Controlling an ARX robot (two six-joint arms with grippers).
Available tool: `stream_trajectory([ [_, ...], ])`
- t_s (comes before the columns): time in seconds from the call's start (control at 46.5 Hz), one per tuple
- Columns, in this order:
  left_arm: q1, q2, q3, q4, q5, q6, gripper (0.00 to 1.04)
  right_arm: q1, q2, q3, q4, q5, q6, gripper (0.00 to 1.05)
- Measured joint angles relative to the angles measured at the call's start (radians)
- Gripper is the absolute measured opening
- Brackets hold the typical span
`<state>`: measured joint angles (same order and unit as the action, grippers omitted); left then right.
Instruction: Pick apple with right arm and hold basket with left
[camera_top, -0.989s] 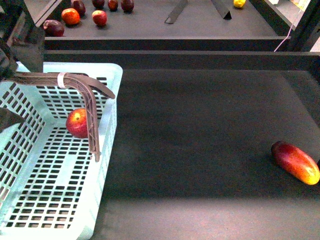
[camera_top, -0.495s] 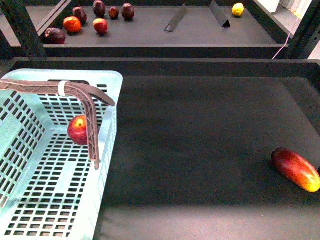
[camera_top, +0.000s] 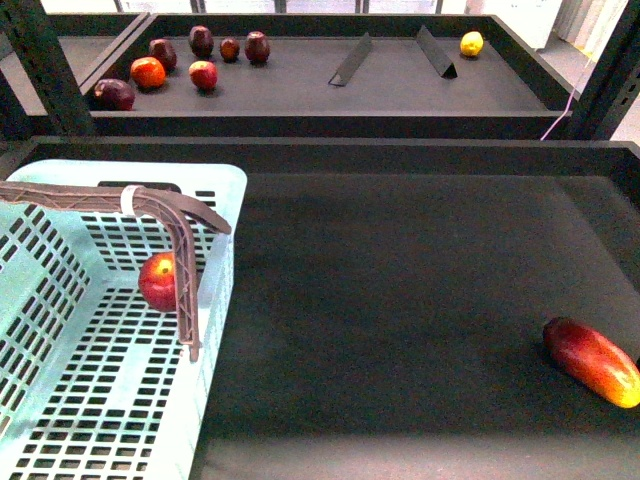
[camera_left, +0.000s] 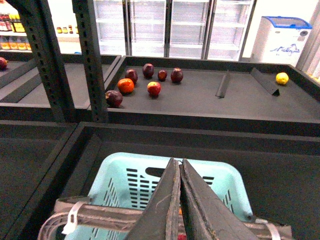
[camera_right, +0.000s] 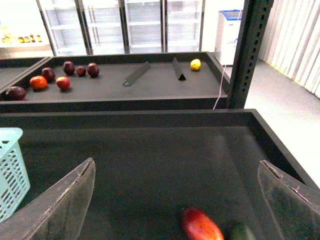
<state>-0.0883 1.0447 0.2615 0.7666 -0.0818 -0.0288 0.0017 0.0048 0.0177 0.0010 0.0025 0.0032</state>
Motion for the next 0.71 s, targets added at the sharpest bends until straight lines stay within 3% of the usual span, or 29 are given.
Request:
stream_trajectory([
  [0.258, 0.083, -0.152, -0.111, -0.032, 0.075, 0.014, 0.03, 0.000, 0.000, 0.000, 0.000, 0.000, 0.000, 0.96],
  [0.71, 0.084, -0.432, -0.247, -0.171, 0.082, 0.018, 0.03, 0.000, 0.000, 0.000, 0.000, 0.000, 0.000, 0.96],
])
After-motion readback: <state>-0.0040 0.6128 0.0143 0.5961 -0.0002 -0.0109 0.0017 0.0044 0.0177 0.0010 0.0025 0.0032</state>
